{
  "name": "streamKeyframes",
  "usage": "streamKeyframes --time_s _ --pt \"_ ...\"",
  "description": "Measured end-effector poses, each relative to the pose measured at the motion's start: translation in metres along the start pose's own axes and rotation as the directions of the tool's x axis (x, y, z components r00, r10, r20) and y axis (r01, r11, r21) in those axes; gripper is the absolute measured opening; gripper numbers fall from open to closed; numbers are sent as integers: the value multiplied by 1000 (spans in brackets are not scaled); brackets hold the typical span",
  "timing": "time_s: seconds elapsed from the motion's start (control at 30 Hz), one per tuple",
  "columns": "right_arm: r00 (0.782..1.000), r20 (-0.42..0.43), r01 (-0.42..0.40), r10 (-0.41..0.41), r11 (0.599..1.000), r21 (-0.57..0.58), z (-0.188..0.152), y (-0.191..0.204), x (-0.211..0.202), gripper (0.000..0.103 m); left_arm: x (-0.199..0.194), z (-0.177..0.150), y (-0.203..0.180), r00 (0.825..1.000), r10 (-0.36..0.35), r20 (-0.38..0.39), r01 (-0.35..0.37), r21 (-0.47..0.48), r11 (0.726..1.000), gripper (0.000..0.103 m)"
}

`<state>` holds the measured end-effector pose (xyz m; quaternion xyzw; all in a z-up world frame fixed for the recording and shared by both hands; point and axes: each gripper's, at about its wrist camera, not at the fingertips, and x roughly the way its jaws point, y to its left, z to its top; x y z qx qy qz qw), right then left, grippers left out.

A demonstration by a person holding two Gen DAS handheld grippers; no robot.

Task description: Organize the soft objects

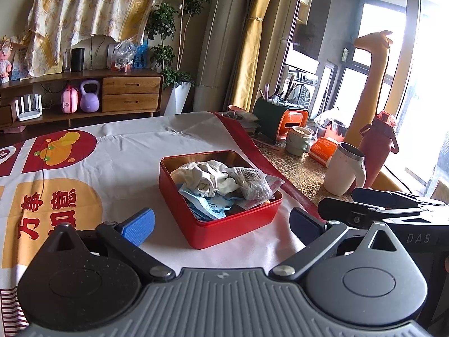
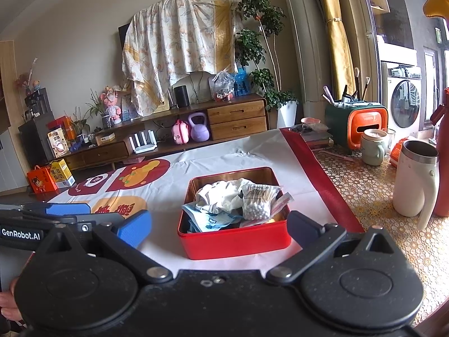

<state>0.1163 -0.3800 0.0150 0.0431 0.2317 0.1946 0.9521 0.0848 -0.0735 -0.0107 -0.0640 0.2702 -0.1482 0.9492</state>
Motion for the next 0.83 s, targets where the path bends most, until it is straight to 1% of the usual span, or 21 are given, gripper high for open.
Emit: streamKeyframes --time_s 0.83 --pt "1000 0 1 -1 1000 4 -2 0 0 103 -5 0 -2 1000 15 22 -15 4 1000 103"
